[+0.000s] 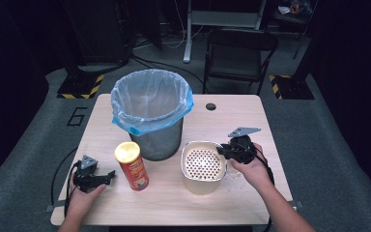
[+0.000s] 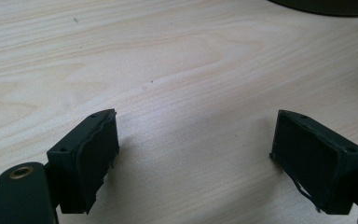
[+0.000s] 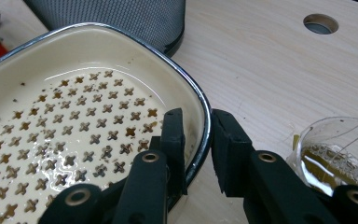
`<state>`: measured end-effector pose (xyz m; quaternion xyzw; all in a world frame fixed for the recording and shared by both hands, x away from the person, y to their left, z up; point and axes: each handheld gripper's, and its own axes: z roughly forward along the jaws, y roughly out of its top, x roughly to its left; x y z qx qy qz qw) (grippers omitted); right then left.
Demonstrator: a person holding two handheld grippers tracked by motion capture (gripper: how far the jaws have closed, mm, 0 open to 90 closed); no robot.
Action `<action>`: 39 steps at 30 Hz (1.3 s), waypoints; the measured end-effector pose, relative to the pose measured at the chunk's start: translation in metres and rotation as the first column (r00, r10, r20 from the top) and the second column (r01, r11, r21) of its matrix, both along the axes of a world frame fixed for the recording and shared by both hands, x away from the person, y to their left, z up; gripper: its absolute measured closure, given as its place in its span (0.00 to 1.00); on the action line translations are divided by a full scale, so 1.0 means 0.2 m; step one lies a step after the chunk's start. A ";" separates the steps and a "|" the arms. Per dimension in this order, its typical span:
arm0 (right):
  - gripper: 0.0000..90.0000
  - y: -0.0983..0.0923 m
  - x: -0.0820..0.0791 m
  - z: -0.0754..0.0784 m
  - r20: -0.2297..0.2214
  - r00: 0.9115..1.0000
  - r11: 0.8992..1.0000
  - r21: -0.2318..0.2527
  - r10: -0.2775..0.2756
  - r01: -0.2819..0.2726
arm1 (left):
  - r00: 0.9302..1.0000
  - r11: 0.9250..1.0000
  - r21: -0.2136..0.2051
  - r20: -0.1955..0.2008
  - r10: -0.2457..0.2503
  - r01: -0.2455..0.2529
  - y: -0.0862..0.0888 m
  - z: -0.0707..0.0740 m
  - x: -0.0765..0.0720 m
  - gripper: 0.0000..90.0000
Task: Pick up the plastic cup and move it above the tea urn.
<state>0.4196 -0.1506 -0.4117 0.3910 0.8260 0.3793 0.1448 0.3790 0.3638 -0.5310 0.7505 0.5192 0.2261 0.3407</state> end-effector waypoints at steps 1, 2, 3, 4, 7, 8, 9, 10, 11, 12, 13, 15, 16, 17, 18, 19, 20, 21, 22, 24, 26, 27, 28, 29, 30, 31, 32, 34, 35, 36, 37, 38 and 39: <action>0.84 0.00 -0.01 0.00 0.004 1.000 1.000 -0.004 0.006 -0.006 | 1.000 1.000 -0.001 0.000 0.000 0.000 0.00 0.00 0.00 0.16; 0.85 -0.01 -0.02 0.00 0.005 1.000 1.000 -0.008 0.011 -0.011 | 1.000 1.000 -0.001 -0.001 0.000 0.000 0.00 0.00 0.00 0.16; 0.85 -0.01 -0.03 0.00 0.004 1.000 1.000 -0.010 0.016 -0.016 | 1.000 1.000 -0.001 0.000 0.000 0.000 0.00 0.00 0.00 0.16; 0.85 -0.02 -0.04 0.00 0.005 1.000 1.000 -0.011 0.020 -0.020 | 1.000 1.000 0.000 0.000 0.000 0.000 0.00 0.00 0.00 0.16; 0.87 -0.04 -0.06 0.00 0.005 0.999 0.999 -0.017 0.035 -0.035 | 1.000 1.000 0.000 0.000 0.000 0.000 0.00 0.00 0.00 0.16; 0.87 -0.04 -0.07 0.00 0.002 0.999 0.999 -0.012 0.035 -0.035 | 1.000 1.000 0.000 0.000 0.000 0.000 0.00 0.00 0.00 0.16; 0.87 -0.05 -0.08 0.00 -0.003 0.999 0.999 -0.008 0.033 -0.033 | 1.000 1.000 0.000 0.000 0.000 0.000 0.00 0.00 0.00 0.16; 0.87 -0.06 -0.08 0.00 -0.002 0.999 0.999 -0.007 0.035 -0.035 | 1.000 1.000 0.000 0.000 0.000 0.000 0.00 0.00 0.00 0.16; 0.86 -0.06 -0.09 0.00 0.001 0.999 0.999 -0.006 0.033 -0.033 | 1.000 1.000 0.000 0.000 0.000 0.000 0.00 0.00 0.00 0.16; 0.86 -0.06 -0.10 0.00 0.002 1.000 1.000 -0.005 0.030 -0.030 | 1.000 1.000 0.000 0.000 0.000 0.000 0.00 0.00 0.00 0.16; 0.86 -0.06 -0.10 0.00 0.002 1.000 1.000 -0.005 0.030 -0.030 | 1.000 1.000 0.000 0.000 0.000 0.000 0.00 0.00 0.00 0.16; 0.79 -0.08 -0.10 0.01 0.008 1.000 1.000 0.013 0.018 -0.019 | 1.000 1.000 0.000 0.000 0.000 0.000 0.00 0.00 0.00 0.16; 0.74 -0.10 -0.11 0.02 0.012 1.000 0.999 0.040 0.007 -0.008 | 1.000 1.000 0.001 0.000 0.000 0.000 0.00 0.00 0.00 0.16; 0.72 -0.11 -0.11 0.03 0.018 1.000 0.999 0.044 0.001 -0.002 | 1.000 1.000 0.001 0.001 0.000 0.000 0.00 0.00 0.00 0.16; 0.70 -0.12 -0.11 0.04 0.027 1.000 0.999 0.047 -0.007 0.006 | 1.000 1.000 0.001 0.000 0.000 0.000 0.00 0.00 0.00 0.16; 0.68 -0.13 -0.12 0.05 0.035 0.999 0.999 0.046 -0.015 0.013 | 1.000 1.000 0.001 0.001 0.001 -0.001 0.00 0.00 0.00 0.16; 0.66 -0.14 -0.12 0.06 0.050 0.999 0.999 0.042 -0.021 0.019 | 1.000 1.000 0.002 0.000 0.000 0.000 0.00 0.00 0.00 0.16; 0.64 -0.15 -0.11 0.07 0.059 0.998 0.999 0.041 -0.029 0.026 | 1.000 1.000 0.001 0.000 0.000 0.000 0.00 0.00 0.00 0.16; 0.60 -0.17 -0.11 0.08 0.075 0.996 0.998 0.038 -0.048 0.045 | 1.000 1.000 0.001 0.000 0.001 -0.001 0.00 0.00 0.00 0.16; 0.57 -0.21 -0.10 0.08 0.096 0.992 0.996 0.037 -0.088 0.085 | 1.000 1.000 0.001 0.000 0.001 -0.001 0.00 0.00 0.00 0.16; 0.53 -0.26 -0.09 0.06 0.122 0.982 0.989 0.032 -0.144 0.141 | 1.000 1.000 0.005 0.001 0.000 0.000 0.00 0.00 0.00 0.16; 0.52 -0.28 -0.08 0.05 0.129 0.979 0.988 0.025 -0.157 0.155 | 1.000 1.000 0.006 0.002 -0.001 0.001 0.00 0.00 0.00 0.16; 0.49 -0.30 -0.08 0.04 0.127 0.976 0.985 0.019 -0.175 0.174 | 1.000 1.000 0.004 0.001 0.000 0.000 0.00 0.00 0.00 0.16; 0.46 -0.31 -0.07 0.02 0.119 0.974 0.981 0.017 -0.192 0.191 | 1.000 1.000 0.006 0.002 -0.001 0.001 0.00 0.00 0.00 0.16; 0.43 -0.33 -0.06 -0.01 0.111 0.973 0.979 0.013 -0.203 0.203 | 1.000 1.000 0.004 0.001 0.001 -0.001 0.00 0.00 0.00 0.16; 0.40 -0.34 -0.06 -0.03 0.105 0.972 0.977 0.013 -0.212 0.212 | 1.000 1.000 0.001 0.000 0.001 -0.001 0.00 0.00 0.00 0.16; 0.38 -0.35 -0.05 -0.06 0.095 0.971 0.975 0.009 -0.220 0.220 | 1.000 1.000 0.004 0.001 0.001 -0.001 0.00 0.00 0.00 0.16; 0.35 -0.36 -0.04 -0.10 0.080 0.972 0.976 0.008 -0.219 0.219 | 1.000 1.000 0.005 0.002 0.001 -0.001 0.00 0.00 0.00 0.16; 0.33 -0.36 -0.03 -0.12 0.082 0.972 0.975 0.000 -0.221 0.222 | 1.000 1.000 0.005 0.002 0.001 -0.001 0.00 0.00 0.00 0.16; 0.33 -0.36 -0.02 -0.14 0.084 0.971 0.975 -0.002 -0.222 0.223 | 1.000 1.000 0.005 0.002 0.001 -0.001 0.00 0.00 0.00 0.16; 0.32 -0.36 -0.01 -0.16 0.090 0.970 0.974 -0.006 -0.227 0.228 | 1.000 1.000 0.005 0.001 0.001 -0.001 0.00 0.00 0.00 0.16; 0.31 -0.35 -0.01 -0.17 0.091 0.969 0.973 -0.005 -0.230 0.231 | 1.000 1.000 0.005 0.002 0.001 -0.001 0.00 0.00 0.00 0.16; 0.31 -0.35 0.00 -0.19 0.093 0.969 0.973 0.001 -0.229 0.230 | 1.000 1.000 0.005 0.002 0.001 -0.001 0.00 0.00 0.00 0.16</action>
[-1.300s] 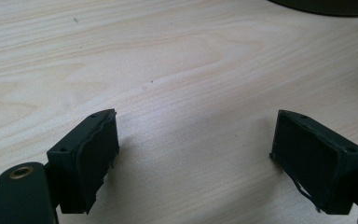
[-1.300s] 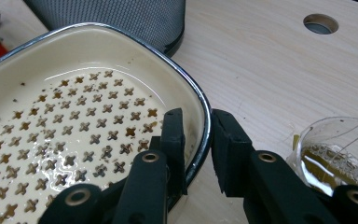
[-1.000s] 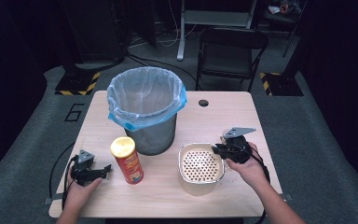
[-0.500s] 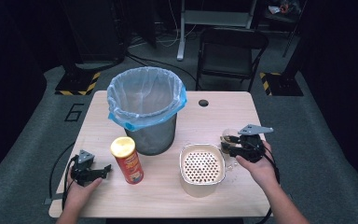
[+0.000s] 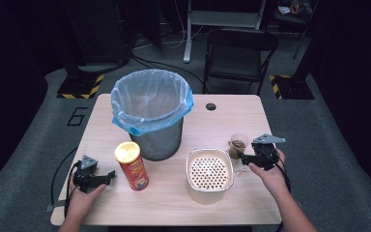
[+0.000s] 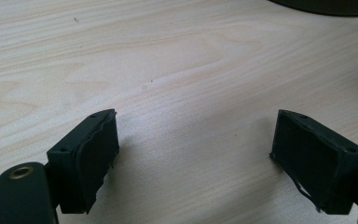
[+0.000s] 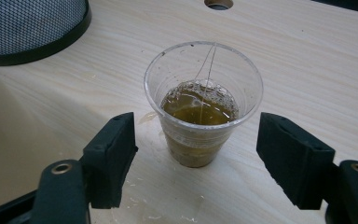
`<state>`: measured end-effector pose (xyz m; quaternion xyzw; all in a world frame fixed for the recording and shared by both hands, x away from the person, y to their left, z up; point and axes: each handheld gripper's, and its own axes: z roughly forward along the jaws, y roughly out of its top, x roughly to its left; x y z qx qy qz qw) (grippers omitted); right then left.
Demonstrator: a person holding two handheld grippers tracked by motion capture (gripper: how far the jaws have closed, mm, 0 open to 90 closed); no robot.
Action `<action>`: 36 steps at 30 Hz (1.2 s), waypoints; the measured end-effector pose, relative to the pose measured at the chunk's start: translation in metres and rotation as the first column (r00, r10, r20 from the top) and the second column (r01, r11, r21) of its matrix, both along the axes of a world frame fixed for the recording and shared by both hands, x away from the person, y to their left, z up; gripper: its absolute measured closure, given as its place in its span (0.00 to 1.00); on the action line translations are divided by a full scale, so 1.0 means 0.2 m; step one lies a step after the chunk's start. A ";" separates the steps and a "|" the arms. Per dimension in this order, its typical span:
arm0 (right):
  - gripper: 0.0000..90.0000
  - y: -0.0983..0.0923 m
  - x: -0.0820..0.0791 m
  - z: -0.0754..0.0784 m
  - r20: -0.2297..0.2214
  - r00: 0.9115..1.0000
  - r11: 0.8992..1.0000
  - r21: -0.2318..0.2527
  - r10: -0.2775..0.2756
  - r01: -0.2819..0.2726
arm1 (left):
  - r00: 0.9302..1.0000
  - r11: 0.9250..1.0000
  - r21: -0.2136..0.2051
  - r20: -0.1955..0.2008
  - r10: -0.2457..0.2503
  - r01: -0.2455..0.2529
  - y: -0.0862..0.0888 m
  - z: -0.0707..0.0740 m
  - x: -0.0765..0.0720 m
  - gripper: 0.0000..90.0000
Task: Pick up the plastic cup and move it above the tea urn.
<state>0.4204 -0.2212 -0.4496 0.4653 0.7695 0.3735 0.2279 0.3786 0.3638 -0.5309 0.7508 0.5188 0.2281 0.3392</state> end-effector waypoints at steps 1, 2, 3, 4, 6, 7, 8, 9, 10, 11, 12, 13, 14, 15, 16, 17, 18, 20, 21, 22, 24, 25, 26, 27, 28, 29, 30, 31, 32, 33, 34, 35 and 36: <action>0.31 0.00 0.01 -0.01 0.002 1.000 1.000 -0.001 0.000 0.000 | 1.000 1.000 0.000 0.000 0.000 0.000 0.00 0.00 0.00 0.16; 0.31 0.00 0.01 -0.01 0.002 1.000 1.000 -0.001 0.000 0.000 | 1.000 1.000 0.000 0.000 0.000 0.000 0.00 0.00 0.00 0.16; 0.30 0.01 0.03 -0.04 0.009 1.000 1.000 -0.007 0.003 -0.003 | 1.000 1.000 0.000 0.000 0.000 0.000 0.00 0.00 0.00 0.16; 0.30 0.01 0.04 -0.05 0.010 1.000 1.000 -0.008 0.001 -0.001 | 1.000 1.000 0.000 0.000 0.000 0.000 0.00 0.00 0.00 0.16; 0.30 0.01 0.06 -0.07 0.003 1.000 1.000 -0.004 0.004 -0.004 | 1.000 1.000 0.001 0.000 0.000 0.000 0.00 0.00 0.00 0.16; 0.30 0.02 0.07 -0.08 -0.002 1.000 1.000 -0.001 0.005 -0.005 | 1.000 1.000 0.000 0.000 0.000 0.000 0.00 0.00 0.00 0.16; 0.30 0.02 0.08 -0.09 -0.002 1.000 1.000 -0.003 0.005 -0.005 | 1.000 1.000 0.000 0.000 0.000 0.000 0.00 0.00 0.00 0.16; 0.30 0.02 0.08 -0.09 -0.002 1.000 1.000 -0.003 0.005 -0.005 | 1.000 1.000 0.000 0.000 0.000 0.000 0.00 0.00 0.00 0.16; 0.29 0.04 0.10 -0.11 -0.002 1.000 1.000 -0.004 0.003 -0.003 | 1.000 1.000 0.000 0.000 0.000 0.000 0.00 0.00 0.00 0.16; 0.28 0.04 0.11 -0.11 -0.007 1.000 1.000 -0.003 -0.001 0.001 | 1.000 1.000 0.000 0.000 0.000 0.000 0.00 0.00 0.00 0.16; 0.28 0.05 0.12 -0.12 -0.010 1.000 1.000 0.001 -0.005 0.005 | 1.000 1.000 0.001 0.000 0.000 0.000 0.00 0.00 0.00 0.16; 0.28 0.05 0.13 -0.13 -0.014 1.000 1.000 0.001 -0.001 0.001 | 1.000 1.000 0.000 0.000 0.000 0.000 0.00 0.00 0.00 0.16; 0.28 0.05 0.14 -0.14 -0.022 1.000 1.000 0.005 -0.001 0.001 | 1.000 1.000 0.000 0.000 0.000 0.000 0.00 0.00 0.00 0.16; 0.28 0.06 0.15 -0.15 -0.028 1.000 1.000 0.007 -0.002 0.002 | 1.000 1.000 0.000 0.000 0.000 0.000 0.00 0.00 0.00 0.16; 0.28 0.06 0.15 -0.15 -0.027 1.000 1.000 0.006 -0.004 0.004 | 1.000 1.000 0.001 0.000 0.000 0.000 0.00 0.00 0.00 0.16; 0.28 0.06 0.16 -0.15 -0.029 1.000 1.000 0.011 -0.005 0.005 | 1.000 1.000 0.000 0.000 0.000 0.000 0.00 0.00 0.00 0.16; 0.28 0.06 0.16 -0.16 -0.027 1.000 1.000 0.014 -0.006 0.006 | 1.000 1.000 0.000 0.000 0.000 0.000 0.00 0.00 0.00 0.16; 0.28 0.07 0.18 -0.16 -0.021 1.000 1.000 0.019 -0.003 0.004 | 1.000 1.000 0.000 0.000 0.000 0.000 0.00 0.00 0.00 0.16; 0.28 0.07 0.18 -0.16 -0.019 1.000 1.000 0.017 -0.002 0.002 | 1.000 1.000 0.000 0.000 0.000 0.000 0.00 0.00 0.00 0.16; 0.28 0.07 0.19 -0.16 -0.012 1.000 1.000 0.018 -0.001 0.001 | 1.000 1.000 0.000 0.000 0.000 0.000 0.00 0.00 0.00 0.16; 0.28 0.08 0.20 -0.16 -0.010 1.000 1.000 0.023 0.001 -0.001 | 1.000 1.000 0.000 0.000 0.000 0.000 0.00 0.00 0.00 0.16; 0.28 0.08 0.20 -0.16 -0.009 1.000 1.000 0.022 0.000 0.000 | 1.000 1.000 0.000 0.000 0.000 0.000 0.00 0.00 0.00 0.16; 0.29 0.09 0.21 -0.17 -0.005 1.000 1.000 0.019 0.003 -0.003 | 1.000 1.000 0.000 0.000 0.000 0.000 0.00 0.00 0.00 0.16; 0.30 0.09 0.21 -0.16 -0.003 1.000 1.000 0.017 -0.002 0.002 | 1.000 1.000 0.000 0.000 0.000 0.000 0.00 0.00 0.00 0.16; 0.31 0.09 0.21 -0.16 0.004 1.000 1.000 0.016 -0.003 0.003 | 1.000 1.000 0.000 0.000 0.000 0.000 0.00 0.00 0.00 0.16; 0.31 0.09 0.21 -0.16 0.007 1.000 1.000 0.015 -0.002 0.001 | 1.000 1.000 0.000 0.000 0.000 0.000 0.00 0.00 0.00 0.16; 0.31 0.09 0.20 -0.16 0.006 1.000 1.000 0.015 -0.001 0.000 | 1.000 1.000 0.000 0.000 0.000 0.000 0.00 0.00 0.00 0.16; 0.31 0.09 0.20 -0.15 0.005 1.000 1.000 0.017 -0.002 0.002 | 1.000 1.000 0.000 0.000 0.000 0.000 0.00 0.00 0.00 0.16; 0.31 0.09 0.20 -0.15 0.009 1.000 1.000 0.009 0.010 -0.010 | 1.000 1.000 0.000 0.000 0.000 0.000 0.00 0.00 0.00 0.16; 0.31 0.09 0.20 -0.15 0.013 1.000 1.000 0.007 0.012 -0.012 | 1.000 1.000 0.000 0.000 0.000 0.000 0.00 0.00 0.00 0.16; 0.32 0.09 0.19 -0.15 0.015 1.000 1.000 0.007 0.013 -0.013 | 1.000 1.000 0.000 0.000 0.000 0.000 0.00 0.00 0.00 0.16; 0.32 0.09 0.19 -0.15 0.014 1.000 1.000 0.001 0.021 -0.021 | 1.000 1.000 0.000 0.000 0.000 0.000 0.00 0.00 0.00 0.16; 0.33 0.09 0.19 -0.15 0.014 1.000 1.000 0.001 0.020 -0.020 | 1.000 1.000 0.000 0.000 0.000 0.000 0.00 0.00 0.00 0.16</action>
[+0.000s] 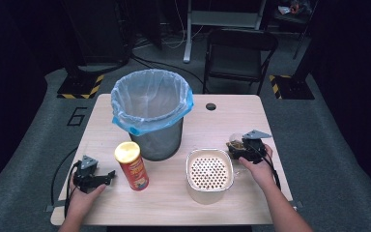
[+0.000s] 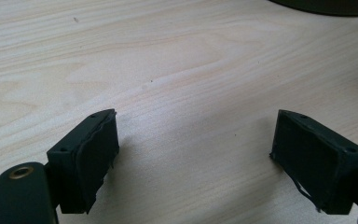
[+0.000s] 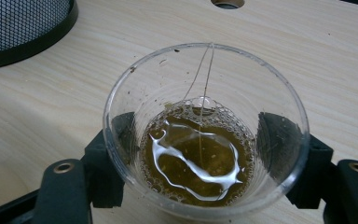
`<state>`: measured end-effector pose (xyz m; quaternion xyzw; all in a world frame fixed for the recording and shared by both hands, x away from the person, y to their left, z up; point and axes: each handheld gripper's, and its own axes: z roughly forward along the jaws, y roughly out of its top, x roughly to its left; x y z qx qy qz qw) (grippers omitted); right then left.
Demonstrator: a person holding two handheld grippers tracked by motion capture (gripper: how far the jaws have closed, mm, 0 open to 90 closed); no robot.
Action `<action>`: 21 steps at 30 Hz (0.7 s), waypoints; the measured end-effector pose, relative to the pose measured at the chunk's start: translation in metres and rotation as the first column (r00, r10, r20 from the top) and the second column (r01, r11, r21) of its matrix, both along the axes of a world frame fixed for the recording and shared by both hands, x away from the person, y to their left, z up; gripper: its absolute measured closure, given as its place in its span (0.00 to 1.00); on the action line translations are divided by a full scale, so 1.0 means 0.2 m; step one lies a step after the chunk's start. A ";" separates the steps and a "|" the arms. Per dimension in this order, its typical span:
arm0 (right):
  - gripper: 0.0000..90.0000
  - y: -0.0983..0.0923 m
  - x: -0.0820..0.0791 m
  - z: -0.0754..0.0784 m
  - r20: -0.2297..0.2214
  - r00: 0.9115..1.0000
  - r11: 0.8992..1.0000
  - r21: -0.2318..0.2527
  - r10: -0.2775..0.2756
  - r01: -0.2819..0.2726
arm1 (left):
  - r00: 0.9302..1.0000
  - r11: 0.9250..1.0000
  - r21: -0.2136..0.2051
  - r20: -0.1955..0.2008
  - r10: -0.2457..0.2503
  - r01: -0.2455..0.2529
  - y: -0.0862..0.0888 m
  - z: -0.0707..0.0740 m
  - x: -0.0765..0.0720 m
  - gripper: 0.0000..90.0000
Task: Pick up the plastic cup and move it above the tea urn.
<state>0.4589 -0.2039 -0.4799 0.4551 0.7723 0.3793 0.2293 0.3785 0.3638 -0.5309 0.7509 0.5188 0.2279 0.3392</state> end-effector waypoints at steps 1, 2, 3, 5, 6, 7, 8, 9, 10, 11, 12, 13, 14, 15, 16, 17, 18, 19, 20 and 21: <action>0.34 0.00 0.00 0.00 0.003 1.000 1.000 0.005 0.005 -0.005 | 1.000 1.000 0.000 0.000 0.000 0.000 0.00 0.00 0.00 0.16; 0.35 0.00 0.00 0.00 0.005 1.000 1.000 0.004 0.005 -0.005 | 1.000 1.000 0.000 0.000 0.000 0.000 0.00 0.00 0.00 0.16; 0.37 0.00 0.00 0.00 0.008 1.000 1.000 0.003 0.007 -0.007 | 1.000 1.000 0.000 0.000 0.000 0.000 0.00 0.00 0.00 0.16; 0.38 0.00 0.00 0.00 0.010 1.000 1.000 0.006 0.006 -0.006 | 1.000 1.000 0.000 0.000 0.000 0.000 0.00 0.00 0.00 0.16; 0.38 0.00 0.00 0.00 0.010 1.000 1.000 0.005 0.008 -0.008 | 1.000 1.000 0.000 0.000 0.000 0.000 0.00 0.00 0.00 0.16; 0.38 0.00 0.00 0.00 0.005 1.000 1.000 0.006 0.011 -0.011 | 1.000 1.000 0.000 0.000 0.000 0.000 0.00 0.00 0.00 0.16; 0.38 0.00 0.00 0.00 0.006 1.000 1.000 0.004 0.016 -0.016 | 1.000 1.000 0.000 0.000 0.000 0.000 0.00 0.00 0.00 0.16; 0.39 0.00 0.00 0.00 0.006 1.000 1.000 0.007 0.016 -0.016 | 1.000 1.000 0.000 0.000 0.000 0.000 0.00 0.00 0.00 0.16; 0.39 -0.01 0.00 0.01 0.010 1.000 1.000 0.004 0.022 -0.022 | 1.000 1.000 0.000 0.000 0.000 0.000 0.00 0.00 0.00 0.16; 0.39 -0.01 0.00 0.01 0.010 1.000 1.000 0.004 0.022 -0.022 | 1.000 1.000 0.000 0.000 0.000 0.000 0.00 0.00 0.00 0.16; 0.39 0.00 0.00 0.01 0.006 1.000 1.000 0.003 0.025 -0.025 | 1.000 1.000 0.000 0.000 0.000 0.000 0.00 0.00 0.00 0.16; 0.39 0.00 0.00 0.01 0.016 0.999 0.999 -0.001 0.033 -0.033 | 1.000 1.000 0.000 0.000 0.000 0.000 0.00 0.00 0.00 0.16; 0.39 0.00 -0.01 0.01 0.013 0.999 0.999 -0.004 0.047 -0.047 | 1.000 1.000 0.000 0.000 0.000 0.000 0.00 0.00 0.00 0.16; 0.40 0.00 -0.01 0.01 0.016 0.998 0.999 -0.005 0.053 -0.053 | 1.000 1.000 0.000 0.000 0.000 0.000 0.00 0.00 0.00 0.16; 0.40 0.00 -0.01 0.01 0.015 0.998 0.998 -0.007 0.057 -0.057 | 1.000 1.000 0.000 0.000 0.000 0.000 0.00 0.00 0.00 0.16; 0.40 0.00 -0.01 0.02 0.012 0.999 0.999 0.004 0.047 -0.047 | 1.000 1.000 0.000 0.000 0.000 0.000 0.00 0.00 0.00 0.16; 0.40 0.00 -0.01 0.02 0.019 0.998 0.998 0.001 0.058 -0.058 | 1.000 1.000 -0.001 -0.002 0.000 0.000 0.00 0.00 0.00 0.16; 0.40 0.00 -0.01 0.02 0.019 0.998 0.998 0.001 0.058 -0.058 | 1.000 1.000 -0.001 -0.002 0.000 0.000 0.00 0.00 0.00 0.16; 0.40 0.00 -0.02 0.03 0.028 0.998 0.998 0.007 0.056 -0.056 | 1.000 1.000 -0.004 -0.003 0.000 0.000 0.00 0.00 0.00 0.16; 0.40 0.00 -0.02 0.03 0.028 0.998 0.998 0.007 0.056 -0.056 | 1.000 1.000 -0.004 -0.003 0.000 0.000 0.00 0.00 0.00 0.16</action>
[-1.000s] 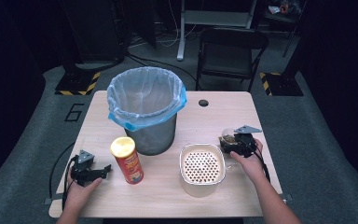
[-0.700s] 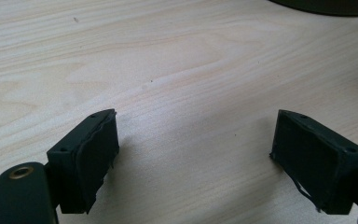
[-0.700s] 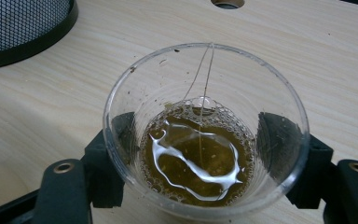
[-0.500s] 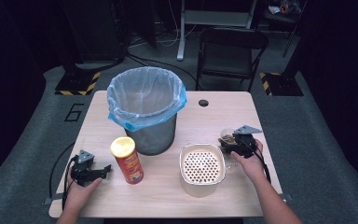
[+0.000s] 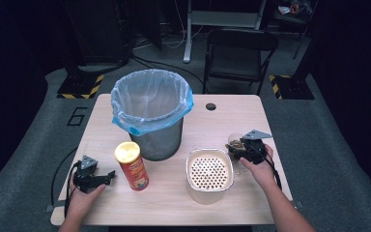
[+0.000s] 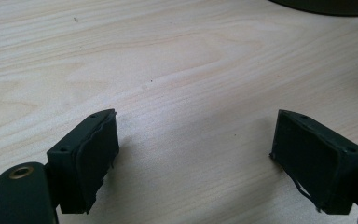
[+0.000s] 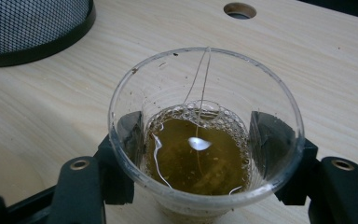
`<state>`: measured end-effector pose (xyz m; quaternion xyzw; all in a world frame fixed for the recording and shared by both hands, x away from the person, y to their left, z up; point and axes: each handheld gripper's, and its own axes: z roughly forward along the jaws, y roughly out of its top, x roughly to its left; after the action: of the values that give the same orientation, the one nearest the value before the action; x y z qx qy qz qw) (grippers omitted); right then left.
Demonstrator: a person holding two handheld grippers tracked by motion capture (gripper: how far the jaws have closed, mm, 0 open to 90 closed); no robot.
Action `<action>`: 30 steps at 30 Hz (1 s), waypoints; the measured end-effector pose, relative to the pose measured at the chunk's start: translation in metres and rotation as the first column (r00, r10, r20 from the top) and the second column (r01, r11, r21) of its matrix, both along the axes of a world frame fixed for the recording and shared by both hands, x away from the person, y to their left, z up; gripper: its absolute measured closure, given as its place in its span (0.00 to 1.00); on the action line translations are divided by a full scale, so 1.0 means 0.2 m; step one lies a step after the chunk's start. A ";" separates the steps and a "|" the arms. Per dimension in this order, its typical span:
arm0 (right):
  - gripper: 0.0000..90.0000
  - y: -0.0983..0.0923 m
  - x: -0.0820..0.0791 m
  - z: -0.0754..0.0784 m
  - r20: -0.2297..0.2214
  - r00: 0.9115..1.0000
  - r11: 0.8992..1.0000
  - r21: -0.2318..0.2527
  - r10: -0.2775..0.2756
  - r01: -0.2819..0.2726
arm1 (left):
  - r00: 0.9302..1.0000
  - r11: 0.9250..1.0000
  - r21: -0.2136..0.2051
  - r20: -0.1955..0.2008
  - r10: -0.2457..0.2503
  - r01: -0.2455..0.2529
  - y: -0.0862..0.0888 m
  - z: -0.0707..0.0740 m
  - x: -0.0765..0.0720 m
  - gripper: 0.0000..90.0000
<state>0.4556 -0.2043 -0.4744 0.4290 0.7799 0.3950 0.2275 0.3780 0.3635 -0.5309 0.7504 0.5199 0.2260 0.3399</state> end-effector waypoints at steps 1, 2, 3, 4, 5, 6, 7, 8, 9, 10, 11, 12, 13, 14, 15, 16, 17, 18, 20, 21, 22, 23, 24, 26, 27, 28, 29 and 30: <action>0.40 0.00 0.00 0.01 0.000 1.000 1.000 0.004 0.001 -0.001 | 1.000 1.000 0.003 0.001 -0.001 0.001 0.00 0.00 0.00 0.16; 0.40 -0.01 0.00 0.02 -0.003 1.000 1.000 -0.001 0.007 -0.007 | 1.000 1.000 -0.001 0.000 0.000 0.000 0.00 0.00 0.00 0.16; 0.41 -0.01 0.00 0.02 -0.004 1.000 1.000 -0.004 0.013 -0.013 | 1.000 1.000 0.003 0.001 -0.001 0.001 0.00 0.00 0.00 0.16; 0.41 -0.01 0.00 0.02 -0.004 1.000 1.000 -0.004 0.013 -0.013 | 1.000 1.000 0.003 0.001 -0.001 0.001 0.00 0.00 0.00 0.16; 0.41 -0.01 0.00 0.04 0.003 1.000 1.000 -0.011 0.022 -0.022 | 1.000 1.000 0.002 0.001 0.000 0.000 0.00 0.00 0.00 0.16; 0.41 -0.01 0.00 0.05 0.005 1.000 1.000 -0.008 0.018 -0.018 | 1.000 1.000 0.001 0.000 0.000 0.000 0.00 0.00 0.00 0.16; 0.41 -0.01 0.00 0.05 0.008 1.000 1.000 -0.005 0.023 -0.023 | 1.000 1.000 0.000 0.000 0.000 0.000 0.00 0.00 0.00 0.16; 0.41 -0.02 0.00 0.06 0.006 1.000 1.000 0.004 0.022 -0.022 | 1.000 1.000 0.000 0.000 0.000 0.000 0.00 0.00 0.00 0.16; 0.41 -0.02 0.00 0.07 0.007 1.000 1.000 0.008 0.026 -0.027 | 1.000 1.000 0.000 0.000 0.000 0.000 0.00 0.00 0.00 0.16; 0.41 -0.02 0.00 0.07 0.007 1.000 1.000 0.008 0.026 -0.027 | 1.000 1.000 0.000 0.000 0.000 0.000 0.00 0.00 0.00 0.16; 0.42 -0.02 0.00 0.08 0.014 0.999 1.000 0.011 0.029 -0.029 | 1.000 1.000 0.000 0.000 0.000 0.000 0.00 0.00 0.00 0.16; 0.42 -0.03 0.00 0.09 0.021 0.999 0.999 0.017 0.030 -0.030 | 1.000 1.000 -0.001 0.000 0.000 0.000 0.00 0.00 0.00 0.16; 0.42 -0.03 -0.01 0.10 0.020 0.999 0.999 0.023 0.030 -0.031 | 1.000 1.000 -0.001 0.000 0.000 0.000 0.00 0.00 0.00 0.16; 0.42 -0.03 -0.01 0.10 0.020 0.999 0.999 0.023 0.030 -0.031 | 1.000 1.000 0.001 -0.006 -0.002 0.002 0.00 0.00 0.00 0.16; 0.42 -0.04 -0.01 0.10 0.018 0.999 0.999 0.026 0.038 -0.038 | 1.000 1.000 0.004 -0.014 -0.007 0.007 0.00 0.01 0.00 0.16; 0.42 -0.04 -0.01 0.11 0.018 0.999 0.999 0.022 0.043 -0.043 | 1.000 1.000 0.002 -0.014 -0.007 0.007 0.00 0.00 0.00 0.16; 0.43 -0.04 0.00 0.12 0.025 0.998 0.998 0.013 0.054 -0.054 | 1.000 1.000 0.003 -0.013 -0.007 0.007 0.00 0.00 0.00 0.16; 0.43 -0.04 0.00 0.12 0.025 0.998 0.998 0.013 0.054 -0.054 | 1.000 1.000 0.003 -0.013 -0.007 0.007 0.00 0.00 0.00 0.16; 0.43 -0.04 0.00 0.14 0.034 0.996 0.997 0.005 0.078 -0.078 | 1.000 1.000 0.002 -0.013 -0.006 0.007 0.00 0.00 0.00 0.16; 0.43 -0.04 0.00 0.15 0.039 0.996 0.997 0.003 0.081 -0.081 | 1.000 1.000 0.002 -0.013 -0.007 0.007 0.00 0.00 0.00 0.16; 0.43 -0.04 0.00 0.15 0.048 0.995 0.996 0.000 0.092 -0.092 | 1.000 1.000 0.003 -0.013 -0.007 0.007 0.00 0.00 0.00 0.16; 0.43 -0.04 0.00 0.16 0.053 0.993 0.995 0.004 0.102 -0.102 | 1.000 1.000 0.002 -0.013 -0.006 0.006 0.00 0.00 0.00 0.16; 0.43 -0.04 0.00 0.16 0.053 0.993 0.995 0.004 0.102 -0.102 | 1.000 1.000 0.002 -0.013 -0.006 0.006 0.00 0.00 0.00 0.16; 0.43 -0.04 0.01 0.18 0.053 0.992 0.993 0.004 0.117 -0.117 | 1.000 1.000 0.002 -0.013 -0.006 0.007 0.00 0.00 0.00 0.16; 0.43 -0.04 0.02 0.20 0.064 0.989 0.991 0.007 0.135 -0.135 | 1.000 1.000 0.004 -0.012 -0.007 0.007 0.00 0.00 0.00 0.16; 0.43 -0.04 0.02 0.20 0.064 0.989 0.991 0.007 0.135 -0.135 | 1.000 1.000 0.004 -0.012 -0.007 0.007 0.00 0.00 0.00 0.16; 0.43 -0.04 0.02 0.22 0.072 0.985 0.987 0.018 0.159 -0.161 | 1.000 1.000 0.004 -0.011 -0.007 0.007 0.00 0.00 0.00 0.16; 0.44 -0.03 0.03 0.23 0.077 0.983 0.985 0.019 0.168 -0.170 | 1.000 1.000 0.004 -0.012 -0.007 0.007 0.00 0.00 0.00 0.16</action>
<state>0.4616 -0.2112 -0.4278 0.3490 0.7991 0.4388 0.2169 0.3773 0.3640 -0.5300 0.7542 0.5188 0.2215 0.3360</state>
